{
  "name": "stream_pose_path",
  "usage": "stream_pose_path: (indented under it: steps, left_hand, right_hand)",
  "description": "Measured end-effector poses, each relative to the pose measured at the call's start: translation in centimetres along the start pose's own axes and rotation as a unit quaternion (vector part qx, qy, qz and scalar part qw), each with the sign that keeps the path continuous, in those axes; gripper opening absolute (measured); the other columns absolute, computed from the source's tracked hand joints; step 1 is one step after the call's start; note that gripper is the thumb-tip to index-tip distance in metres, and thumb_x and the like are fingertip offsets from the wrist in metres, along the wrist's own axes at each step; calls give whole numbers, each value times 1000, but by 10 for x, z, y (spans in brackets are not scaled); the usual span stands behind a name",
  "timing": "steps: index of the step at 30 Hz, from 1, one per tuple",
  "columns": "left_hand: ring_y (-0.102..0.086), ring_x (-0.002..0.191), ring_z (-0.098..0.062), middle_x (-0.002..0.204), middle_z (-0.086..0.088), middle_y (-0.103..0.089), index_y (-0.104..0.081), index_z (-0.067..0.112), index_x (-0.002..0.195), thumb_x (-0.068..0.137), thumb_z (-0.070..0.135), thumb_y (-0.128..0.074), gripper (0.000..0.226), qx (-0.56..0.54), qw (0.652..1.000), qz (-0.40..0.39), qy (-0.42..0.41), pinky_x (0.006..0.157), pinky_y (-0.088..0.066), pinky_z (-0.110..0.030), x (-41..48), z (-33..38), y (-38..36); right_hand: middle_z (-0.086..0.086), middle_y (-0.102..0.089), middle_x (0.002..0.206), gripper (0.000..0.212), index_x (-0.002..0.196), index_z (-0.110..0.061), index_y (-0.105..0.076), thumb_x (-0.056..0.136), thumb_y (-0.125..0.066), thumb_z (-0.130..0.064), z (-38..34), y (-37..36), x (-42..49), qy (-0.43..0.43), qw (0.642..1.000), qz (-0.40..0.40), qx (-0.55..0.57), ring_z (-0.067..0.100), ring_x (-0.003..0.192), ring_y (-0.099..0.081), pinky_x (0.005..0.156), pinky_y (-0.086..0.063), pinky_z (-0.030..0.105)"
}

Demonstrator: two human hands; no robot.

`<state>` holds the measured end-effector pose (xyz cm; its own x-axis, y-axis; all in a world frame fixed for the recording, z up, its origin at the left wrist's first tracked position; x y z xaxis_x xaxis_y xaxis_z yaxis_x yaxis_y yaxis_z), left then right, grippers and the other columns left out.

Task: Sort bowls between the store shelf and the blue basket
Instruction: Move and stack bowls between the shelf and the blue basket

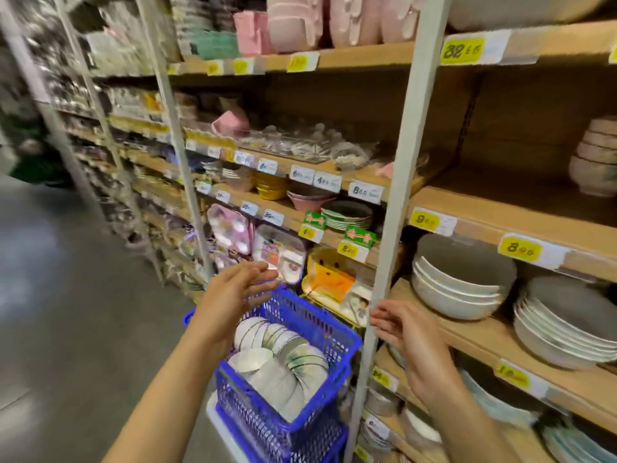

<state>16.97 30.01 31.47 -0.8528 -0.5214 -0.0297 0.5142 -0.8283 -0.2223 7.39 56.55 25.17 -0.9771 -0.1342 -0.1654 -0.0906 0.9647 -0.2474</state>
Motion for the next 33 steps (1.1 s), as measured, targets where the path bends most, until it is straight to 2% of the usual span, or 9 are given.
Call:
stream_pose_path:
  steps: [4,9,14,19,23,26,29,33]
  left_hand:
    - [-69,71,-16,82,-7,-75,-66,7,94,97,9,-48,19,25,998,17,50,71,-54,-27,12,-22,67]
    - [-67,66,-12,86,-7,-73,-66,3,101,98,9,-45,22,69,989,15,131,56,-52,-19,27,-69,139]
    - [-66,69,-17,79,-3,-74,-68,4,100,93,14,-54,19,66,975,22,213,74,-52,-32,53,-115,189]
    - [-67,75,-18,81,-3,-74,-68,8,98,95,17,-52,19,99,964,15,248,77,-53,-34,99,-150,209]
    - [-63,72,-17,83,-4,-70,-66,11,91,97,13,-45,22,157,957,-2,246,67,-49,-28,143,-169,214]
    - [-61,72,-19,82,-5,-68,-64,10,89,95,11,-47,18,199,944,-16,261,62,-46,-25,170,-186,220]
    - [-55,73,-23,85,-12,-62,-61,7,87,94,10,-48,15,246,930,-35,272,60,-44,-25,205,-199,222]
    - [-51,62,-19,76,-9,-58,-58,9,81,98,10,-43,23,296,914,-47,274,55,-41,-25,254,-214,214]
  right_hand:
    - [5,-73,68,19,88,-5,-68,96,-51,-9,68,-53,-4,-52,998,-12,-33,10,57,-68,52,-52,18]
    - [4,-73,72,16,86,-7,-70,93,-57,-13,132,-113,-4,-100,990,-7,-96,16,68,-68,70,-51,30]
    - [6,-68,74,14,79,-8,-64,90,-58,-12,174,-154,8,-147,978,3,-146,20,71,-62,70,-46,32]
    - [6,-69,77,14,84,-8,-67,92,-58,-15,219,-173,42,-199,966,11,-164,18,71,-63,67,-48,31]
    - [3,-59,67,19,73,-13,-58,92,-55,-11,254,-194,84,-222,961,12,-165,8,52,-52,44,-38,18]
    - [4,-58,70,13,82,-11,-57,93,-52,-8,284,-205,117,-258,950,15,-177,13,59,-51,52,-36,23]
    - [4,-51,66,15,80,-11,-53,93,-49,-3,315,-212,147,-298,935,4,-191,12,51,-41,42,-26,19]
    - [7,-52,72,13,81,-12,-50,94,-49,-7,338,-218,174,-295,924,-12,-244,15,57,-42,50,-25,23]
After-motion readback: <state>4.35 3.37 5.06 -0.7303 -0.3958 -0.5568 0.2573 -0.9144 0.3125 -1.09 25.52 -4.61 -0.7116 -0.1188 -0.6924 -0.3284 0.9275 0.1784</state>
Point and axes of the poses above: each hand's wrist, its own x-axis towards the middle knuckle, its own y-axis out of the back of the hand, z = x × y, the point moved 9 cm from there along x, towards the middle knuckle
